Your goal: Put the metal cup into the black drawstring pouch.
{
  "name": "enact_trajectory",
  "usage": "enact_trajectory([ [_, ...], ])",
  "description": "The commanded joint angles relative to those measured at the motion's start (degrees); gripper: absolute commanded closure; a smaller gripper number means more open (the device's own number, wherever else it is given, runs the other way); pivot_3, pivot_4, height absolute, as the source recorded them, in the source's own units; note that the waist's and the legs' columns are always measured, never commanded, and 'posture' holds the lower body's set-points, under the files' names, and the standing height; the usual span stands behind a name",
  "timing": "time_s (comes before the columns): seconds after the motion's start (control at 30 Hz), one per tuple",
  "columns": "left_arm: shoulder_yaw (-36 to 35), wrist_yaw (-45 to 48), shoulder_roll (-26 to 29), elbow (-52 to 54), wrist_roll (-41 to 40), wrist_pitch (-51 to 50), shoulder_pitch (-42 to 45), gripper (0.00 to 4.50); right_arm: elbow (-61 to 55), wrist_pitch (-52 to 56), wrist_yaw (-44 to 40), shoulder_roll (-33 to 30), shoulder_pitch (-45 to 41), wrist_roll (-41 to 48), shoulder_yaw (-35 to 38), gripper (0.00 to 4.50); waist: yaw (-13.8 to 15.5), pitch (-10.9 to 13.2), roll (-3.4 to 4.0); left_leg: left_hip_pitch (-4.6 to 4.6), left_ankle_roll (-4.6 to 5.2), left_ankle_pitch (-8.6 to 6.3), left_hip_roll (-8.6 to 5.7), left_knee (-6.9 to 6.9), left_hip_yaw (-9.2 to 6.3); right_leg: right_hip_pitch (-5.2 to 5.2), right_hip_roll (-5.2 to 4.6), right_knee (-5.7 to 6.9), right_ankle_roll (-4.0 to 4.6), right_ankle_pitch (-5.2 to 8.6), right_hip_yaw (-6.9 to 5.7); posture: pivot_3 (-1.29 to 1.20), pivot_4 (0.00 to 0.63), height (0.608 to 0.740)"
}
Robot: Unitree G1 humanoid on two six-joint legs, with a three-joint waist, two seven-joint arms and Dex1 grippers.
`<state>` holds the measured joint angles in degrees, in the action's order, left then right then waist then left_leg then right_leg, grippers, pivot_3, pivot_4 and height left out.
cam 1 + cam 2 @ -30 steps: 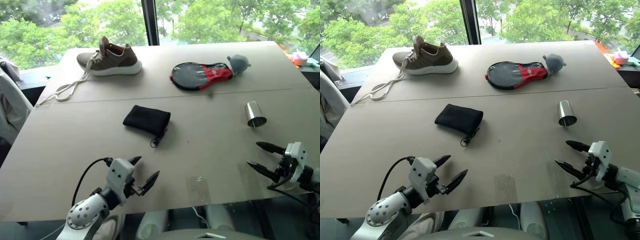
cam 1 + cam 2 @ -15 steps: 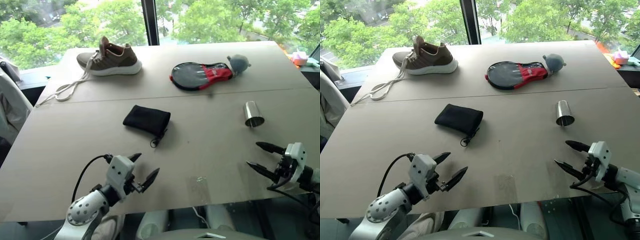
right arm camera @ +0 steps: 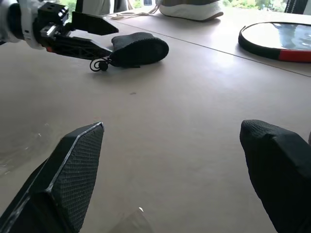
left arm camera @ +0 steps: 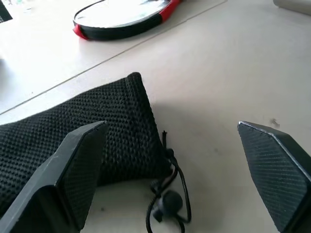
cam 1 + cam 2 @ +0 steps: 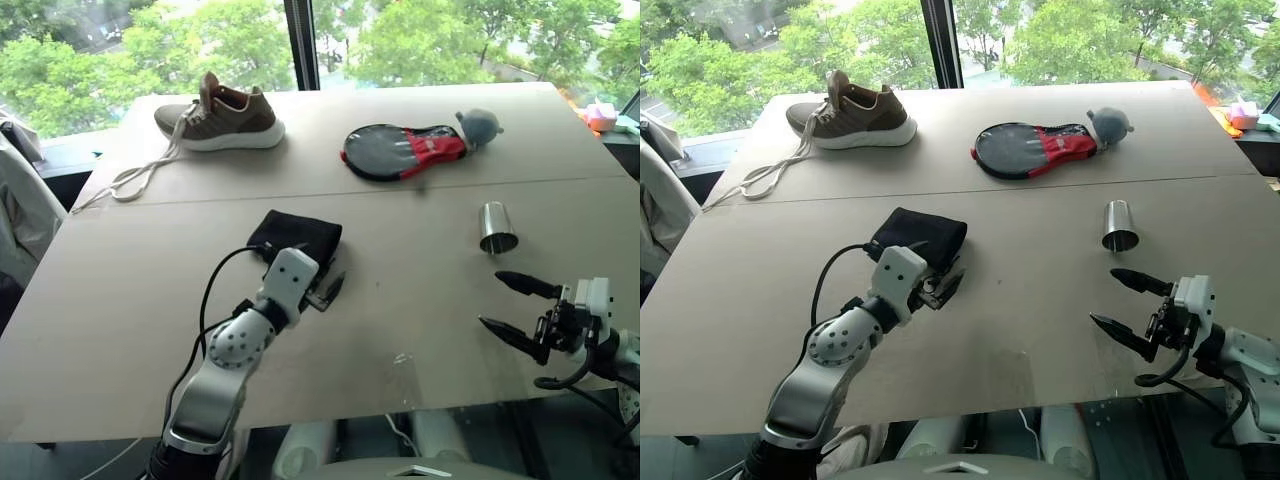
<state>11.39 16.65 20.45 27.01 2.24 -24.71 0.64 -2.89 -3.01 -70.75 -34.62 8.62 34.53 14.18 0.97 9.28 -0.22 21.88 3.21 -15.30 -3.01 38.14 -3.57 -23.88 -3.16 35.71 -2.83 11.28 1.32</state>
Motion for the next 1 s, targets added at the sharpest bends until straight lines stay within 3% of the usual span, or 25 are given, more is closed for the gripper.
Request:
enact_trajectory([
  [0.03, 2.47, -3.79, -1.01, -2.12, 5.88, -0.81, 2.19, 0.09, -2.72, 0.36, -0.06, 0.03, 0.78, 1.61, 1.12, 0.00, -0.06, 0.00, 0.00, 0.00, 0.00, 0.00, -0.01, 0.00, 0.00, 0.00, 0.00, 0.00, 0.00, 0.00, 0.00, 0.00, 0.150, 0.740],
  [0.27, 2.93, -8.34, -5.45, -4.06, 10.72, -3.65, 4.64, 0.09, -4.25, 1.07, 1.00, 0.65, 1.64, 1.78, 1.10, 0.00, -0.03, 0.01, -0.01, 0.00, 0.00, 0.00, -0.01, 0.00, -0.03, -0.01, -0.02, 0.00, -0.01, 0.00, 0.00, 0.00, 0.150, 0.740],
  [0.8, -0.66, -11.90, -3.72, -4.76, 17.08, -0.14, 2.62, 0.09, -3.56, 1.74, 2.16, 1.38, 0.89, 0.77, 0.27, 0.00, 0.03, 0.01, -0.01, 0.03, 0.00, 0.00, -0.02, 0.01, -0.06, -0.01, -0.07, 0.00, -0.01, 0.00, -0.02, 0.00, 0.150, 0.740],
  [0.83, -0.60, -11.82, -3.72, -4.93, 17.15, 0.02, 2.62, 0.59, -3.47, 2.04, 2.50, 1.29, 0.88, 0.49, 0.16, 0.00, 0.03, 0.01, -0.01, 0.04, 0.00, 0.00, -0.02, 0.01, -0.06, -0.01, -0.07, 0.00, -0.01, 0.00, -0.02, 0.00, 0.150, 0.740],
  [0.9, -0.55, -11.77, -3.76, -5.23, 17.39, -0.01, 2.56, 1.17, -3.46, 2.48, 2.92, 1.19, 0.87, 0.13, -0.07, 0.00, 0.02, 0.01, -0.01, 0.03, -0.01, 0.00, -0.02, 0.01, -0.07, -0.01, -0.07, 0.00, 0.00, 0.00, -0.03, 0.00, 0.150, 0.740],
  [1.0, -0.42, -11.57, -3.20, -5.84, 18.39, -0.65, 2.39, 2.58, -3.49, 2.61, 3.22, 1.44, 0.60, -0.14, -0.16, 0.00, 0.02, 0.01, -0.01, 0.04, -0.01, 0.00, -0.02, 0.00, -0.08, -0.02, -0.07, 0.00, 0.00, 0.00, -0.04, 0.00, 0.150, 0.740],
])
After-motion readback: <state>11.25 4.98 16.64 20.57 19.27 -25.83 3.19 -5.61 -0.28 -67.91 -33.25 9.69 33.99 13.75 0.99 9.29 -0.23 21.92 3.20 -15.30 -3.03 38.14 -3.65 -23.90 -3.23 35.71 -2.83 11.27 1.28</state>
